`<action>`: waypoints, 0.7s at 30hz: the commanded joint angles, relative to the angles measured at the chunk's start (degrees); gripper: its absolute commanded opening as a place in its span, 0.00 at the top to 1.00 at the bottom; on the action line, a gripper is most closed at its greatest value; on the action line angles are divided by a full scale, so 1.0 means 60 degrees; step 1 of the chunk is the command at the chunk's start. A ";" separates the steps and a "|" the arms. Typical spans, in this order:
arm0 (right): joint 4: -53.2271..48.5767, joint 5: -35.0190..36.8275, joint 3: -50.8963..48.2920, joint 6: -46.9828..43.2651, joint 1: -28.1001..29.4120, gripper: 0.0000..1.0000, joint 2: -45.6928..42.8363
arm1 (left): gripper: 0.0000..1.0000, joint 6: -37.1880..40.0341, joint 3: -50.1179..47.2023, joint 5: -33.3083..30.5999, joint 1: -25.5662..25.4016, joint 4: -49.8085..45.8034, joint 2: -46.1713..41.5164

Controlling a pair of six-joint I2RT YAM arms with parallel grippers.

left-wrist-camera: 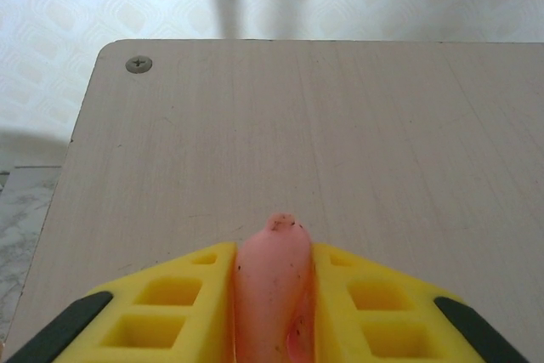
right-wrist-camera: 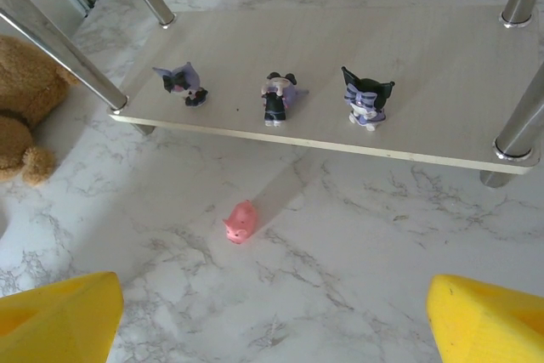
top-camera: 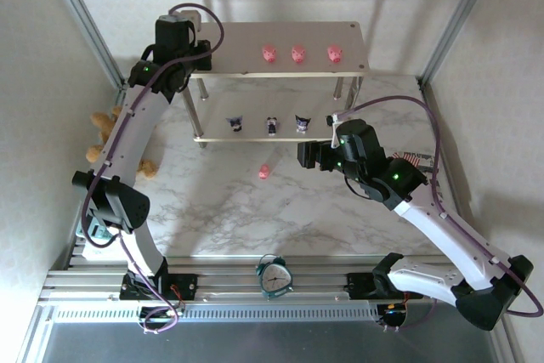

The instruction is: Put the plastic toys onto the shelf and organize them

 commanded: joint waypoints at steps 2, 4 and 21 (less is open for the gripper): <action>0.0247 -0.0006 0.0380 -0.0135 -0.0060 0.08 0.0019 | 0.72 0.0088 0.0295 -0.0116 0.0088 -0.0230 0.0144; 0.0247 -0.0028 0.0383 -0.0135 -0.0060 0.08 0.0034 | 0.69 0.0091 0.0346 -0.0131 0.0096 -0.0256 0.0148; 0.0291 -0.0018 0.0342 -0.0117 -0.0060 0.08 -0.0010 | 0.51 0.0015 0.0417 -0.0131 0.0095 -0.0104 -0.0029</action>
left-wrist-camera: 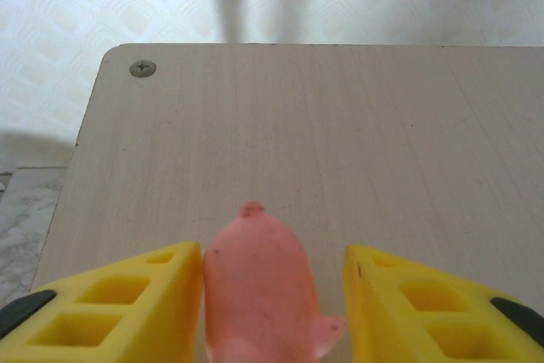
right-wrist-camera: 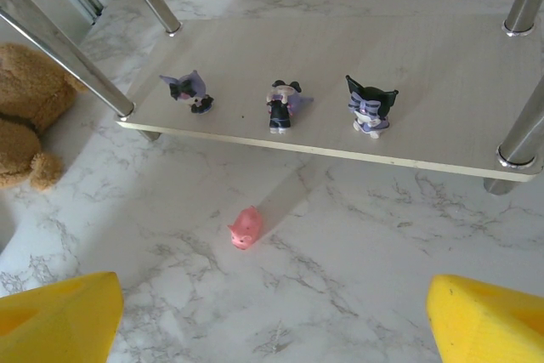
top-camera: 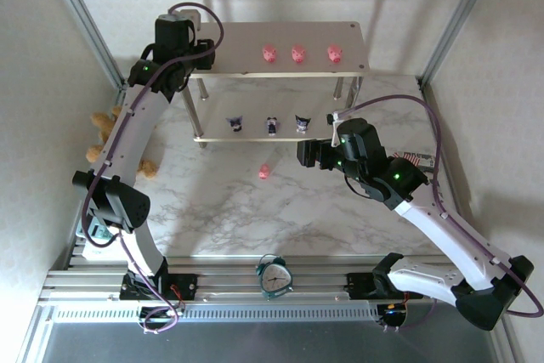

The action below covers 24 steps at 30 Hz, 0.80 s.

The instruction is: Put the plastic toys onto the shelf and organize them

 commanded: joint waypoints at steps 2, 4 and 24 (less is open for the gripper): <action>0.0241 0.0004 0.0251 -0.0111 -0.0060 0.07 -0.0010 | 0.49 0.0014 0.0298 -0.0098 0.0087 0.0021 -0.0130; 0.0254 0.0000 0.0246 -0.0117 -0.0060 0.08 -0.0010 | 0.47 0.0014 0.0288 -0.0127 0.0093 0.0087 -0.0216; -0.0050 0.0569 0.0044 -0.0233 -0.0100 0.06 -0.0398 | 0.46 -0.0131 -0.3111 -0.0633 -0.1715 0.1495 -0.4503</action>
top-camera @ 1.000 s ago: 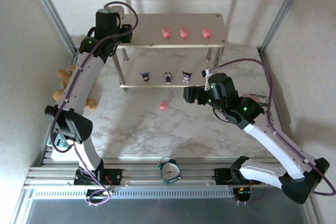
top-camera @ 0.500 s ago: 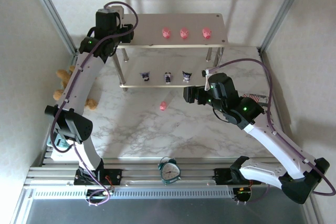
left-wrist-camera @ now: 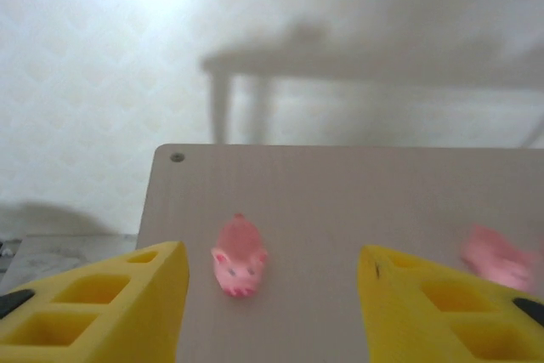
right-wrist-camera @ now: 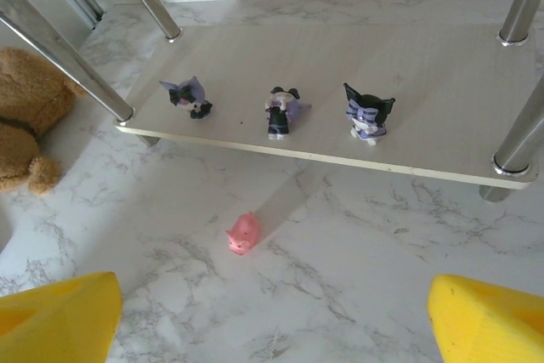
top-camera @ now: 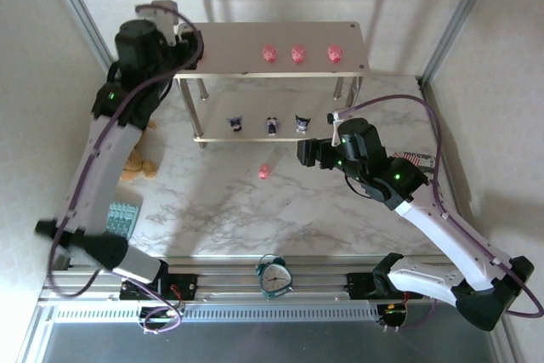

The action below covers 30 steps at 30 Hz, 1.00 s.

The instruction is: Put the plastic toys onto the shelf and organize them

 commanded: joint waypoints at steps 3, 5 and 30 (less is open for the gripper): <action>-0.0409 0.0740 -0.0016 -0.0110 -0.0164 0.06 -0.0521 | 0.48 -0.0581 -0.3396 -0.1162 -0.2319 0.0630 -0.2257; -0.0667 0.0804 -0.0008 -0.0063 -0.0230 0.06 -0.0607 | 0.49 -0.1152 -0.4763 -0.1688 -0.3145 0.0753 -0.2885; -0.0844 0.0807 -0.0673 0.0286 -0.0363 0.06 -0.1437 | 0.45 -0.3129 -0.8395 -0.0459 -0.3784 0.4654 0.2942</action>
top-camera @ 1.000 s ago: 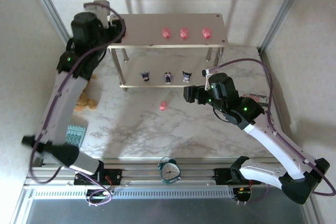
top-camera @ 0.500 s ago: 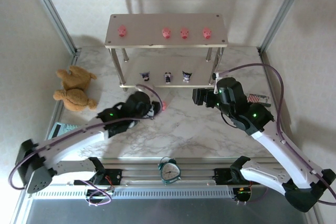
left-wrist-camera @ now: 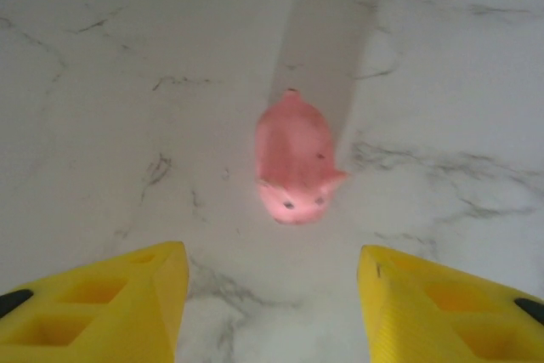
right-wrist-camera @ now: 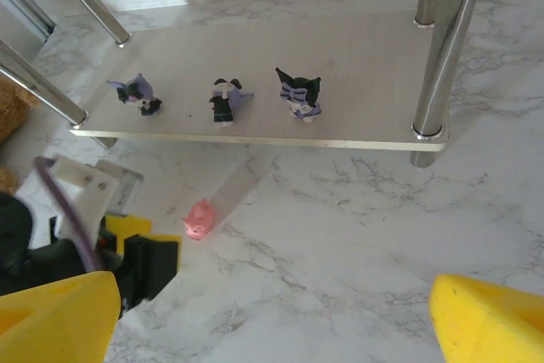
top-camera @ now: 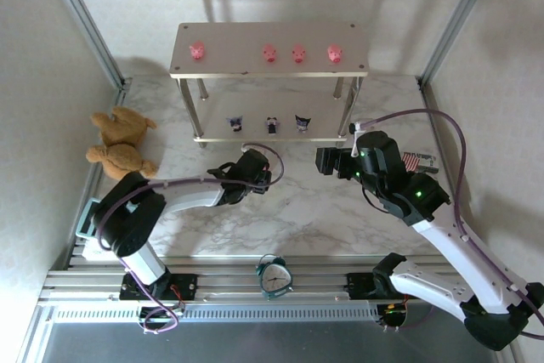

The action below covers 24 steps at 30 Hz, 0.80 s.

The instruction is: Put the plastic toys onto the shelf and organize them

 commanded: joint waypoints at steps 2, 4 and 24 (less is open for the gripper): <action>0.0239 0.0118 -0.0091 -0.0071 -0.0091 0.06 -0.0027 | 0.45 -0.0027 0.0686 0.0419 0.0202 0.0451 0.0685; 0.0323 0.0089 -0.0100 -0.0128 -0.0109 0.06 0.0006 | 0.46 -0.0021 0.0897 0.0506 0.0244 0.0440 0.0917; 0.0641 -0.0230 -0.0280 -0.0307 -0.0461 0.04 0.0031 | 0.54 0.0444 0.2082 0.0288 0.0408 -0.0343 0.2134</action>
